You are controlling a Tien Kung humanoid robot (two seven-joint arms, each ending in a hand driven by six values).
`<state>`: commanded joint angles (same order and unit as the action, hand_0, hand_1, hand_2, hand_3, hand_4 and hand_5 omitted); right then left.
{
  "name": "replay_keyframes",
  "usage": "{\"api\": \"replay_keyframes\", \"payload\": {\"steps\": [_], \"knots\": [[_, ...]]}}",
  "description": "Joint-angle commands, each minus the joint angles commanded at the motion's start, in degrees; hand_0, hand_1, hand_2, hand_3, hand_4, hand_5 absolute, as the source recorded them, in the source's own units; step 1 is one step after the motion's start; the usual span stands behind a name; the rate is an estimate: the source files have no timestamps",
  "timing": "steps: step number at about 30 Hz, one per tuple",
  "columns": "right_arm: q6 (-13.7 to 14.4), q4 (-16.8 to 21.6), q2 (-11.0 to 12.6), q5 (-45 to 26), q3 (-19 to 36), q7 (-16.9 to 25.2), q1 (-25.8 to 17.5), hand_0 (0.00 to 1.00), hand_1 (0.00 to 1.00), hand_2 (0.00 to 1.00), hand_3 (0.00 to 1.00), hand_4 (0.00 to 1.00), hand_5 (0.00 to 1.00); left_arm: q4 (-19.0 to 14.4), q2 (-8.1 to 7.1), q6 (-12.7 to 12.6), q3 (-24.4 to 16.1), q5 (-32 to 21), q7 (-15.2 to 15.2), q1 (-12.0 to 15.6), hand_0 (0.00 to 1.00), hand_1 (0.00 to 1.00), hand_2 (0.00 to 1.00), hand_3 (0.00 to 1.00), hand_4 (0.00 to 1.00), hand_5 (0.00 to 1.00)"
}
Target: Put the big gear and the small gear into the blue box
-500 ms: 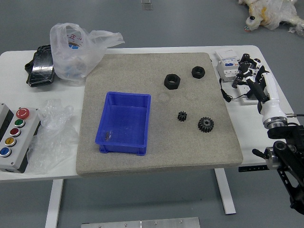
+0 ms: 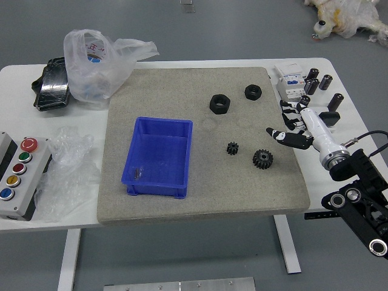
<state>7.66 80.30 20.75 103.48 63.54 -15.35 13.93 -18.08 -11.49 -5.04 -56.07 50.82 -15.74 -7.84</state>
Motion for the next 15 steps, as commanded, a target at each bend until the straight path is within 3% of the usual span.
{"api": "replay_keyframes", "payload": {"steps": [5, 10, 11, 15], "knots": [[-3.20, -1.04, -0.87, 7.59, -2.85, -6.26, 1.34, 0.335, 0.725, 0.878, 0.907, 0.867, 0.277, -0.07, 0.06, 0.01, -0.84, 0.94, -0.34, -0.31, 0.696, 0.624, 0.584, 0.669, 0.636, 0.376], [-5.24, -0.37, -0.85, 9.77, -4.45, -9.40, 1.80, 0.335, 0.725, 0.878, 0.907, 0.867, 0.277, -0.47, 0.01, 0.10, -4.02, 4.17, -2.25, -0.38, 0.696, 0.624, 0.584, 0.669, 0.636, 0.376], [-5.82, -0.15, -0.75, 9.56, -4.63, -9.61, 1.75, 0.345, 0.736, 0.886, 0.930, 0.998, 0.421, -0.56, -0.02, 0.12, -4.66, 4.79, -2.66, -0.31, 0.696, 0.624, 0.584, 0.668, 0.636, 0.377], [-8.60, 0.88, -0.24, 7.84, -5.24, -9.85, 1.23, 0.345, 0.736, 0.886, 0.930, 0.998, 0.421, -1.03, -0.11, 0.31, -7.46, 7.55, -4.58, 0.00, 0.696, 0.624, 0.584, 0.668, 0.636, 0.377]]}}
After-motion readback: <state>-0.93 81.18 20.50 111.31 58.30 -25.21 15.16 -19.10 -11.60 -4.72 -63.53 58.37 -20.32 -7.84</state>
